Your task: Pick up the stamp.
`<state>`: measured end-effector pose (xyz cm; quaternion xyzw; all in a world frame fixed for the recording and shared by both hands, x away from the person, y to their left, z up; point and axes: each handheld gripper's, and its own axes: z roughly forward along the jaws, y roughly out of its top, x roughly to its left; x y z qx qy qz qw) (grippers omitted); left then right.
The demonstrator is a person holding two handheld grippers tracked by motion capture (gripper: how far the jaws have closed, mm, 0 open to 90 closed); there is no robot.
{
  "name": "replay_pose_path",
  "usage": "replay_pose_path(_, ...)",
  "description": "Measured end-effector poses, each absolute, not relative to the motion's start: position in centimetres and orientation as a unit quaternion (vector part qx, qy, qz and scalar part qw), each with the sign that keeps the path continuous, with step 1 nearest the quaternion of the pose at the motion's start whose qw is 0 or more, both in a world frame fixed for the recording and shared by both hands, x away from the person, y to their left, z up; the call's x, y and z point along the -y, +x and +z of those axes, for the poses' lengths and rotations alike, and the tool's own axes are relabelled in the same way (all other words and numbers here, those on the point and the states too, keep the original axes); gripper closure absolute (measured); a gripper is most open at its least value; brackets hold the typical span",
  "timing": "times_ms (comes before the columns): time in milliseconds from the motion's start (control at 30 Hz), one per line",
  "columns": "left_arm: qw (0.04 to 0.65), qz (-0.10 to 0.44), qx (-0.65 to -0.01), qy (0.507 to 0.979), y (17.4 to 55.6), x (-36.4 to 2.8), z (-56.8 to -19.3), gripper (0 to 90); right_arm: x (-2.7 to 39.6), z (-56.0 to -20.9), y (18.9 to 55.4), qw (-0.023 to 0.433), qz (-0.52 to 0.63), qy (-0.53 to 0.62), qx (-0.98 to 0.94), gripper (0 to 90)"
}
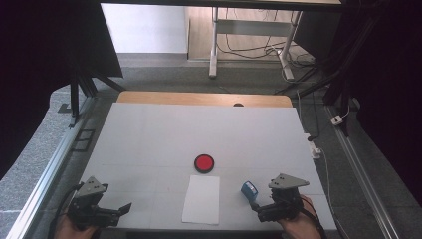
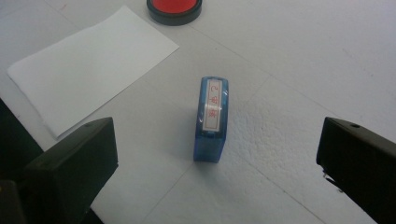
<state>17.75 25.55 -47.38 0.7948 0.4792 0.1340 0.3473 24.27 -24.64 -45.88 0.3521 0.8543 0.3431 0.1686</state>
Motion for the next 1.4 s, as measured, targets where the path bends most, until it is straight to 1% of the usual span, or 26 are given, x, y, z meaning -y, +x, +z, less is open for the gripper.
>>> replay_pose_path(167,0.346,0.134,-0.481,0.795,17.8,-25.5,-47.4,0.0,24.2,-46.0,24.8,0.165,0.343,0.354,-0.855,0.0)
replay_pose_path(267,0.346,0.133,-0.481,0.795,17.8,-25.6,-47.4,0.0,24.0,-46.2,25.4,0.151,0.343,0.364,-0.853,0.0)
replay_pose_path(700,0.345,0.131,-0.482,0.795,17.8,-25.5,-47.4,0.0,22.6,-47.6,27.6,0.149,0.307,0.367,-0.865,0.0)
replay_pose_path(1000,0.344,0.132,-0.482,0.795,17.8,-25.5,-47.4,0.0,22.2,-48.4,28.5,0.143,0.284,0.377,-0.87,0.0)
replay_pose_path(1033,0.344,0.132,-0.482,0.795,17.8,-25.5,-47.4,0.0,22.0,-48.5,28.5,0.144,0.279,0.376,-0.872,2.6)
replay_pose_path(1067,0.344,0.132,-0.482,0.795,17.8,-25.5,-47.4,0.0,22.0,-48.5,28.5,0.144,0.279,0.376,-0.872,2.6)
replay_pose_path(1133,0.344,0.132,-0.481,0.796,17.8,-25.5,-47.4,0.0,22.1,-48.4,28.5,0.145,0.277,0.376,-0.872,8.1)
replay_pose_path(1233,0.343,0.133,-0.481,0.796,17.8,-25.5,-47.4,0.0,22.1,-48.2,28.5,0.141,0.281,0.374,-0.873,22.8)
replay_pose_path(1267,0.342,0.134,-0.481,0.796,17.8,-25.4,-47.4,0.0,22.1,-48.2,28.5,0.138,0.281,0.373,-0.873,26.4)
replay_pose_path(1300,0.342,0.133,-0.479,0.797,17.8,-25.4,-47.4,0.1,22.1,-48.1,28.5,0.134,0.283,0.373,-0.873,32.5)
replay_pose_path(1333,0.342,0.133,-0.479,0.797,17.8,-25.4,-47.4,0.1,22.1,-48.1,28.5,0.134,0.283,0.373,-0.873,32.5)
replay_pose_path(1367,0.342,0.134,-0.479,0.797,17.8,-25.4,-47.4,0.1,22.1,-48.0,28.5,0.132,0.285,0.373,-0.873,35.3)
replay_pose_path(1400,0.342,0.133,-0.479,0.798,17.8,-25.4,-47.4,0.2,22.1,-47.9,28.5,0.129,0.286,0.37,-0.874,41.0)
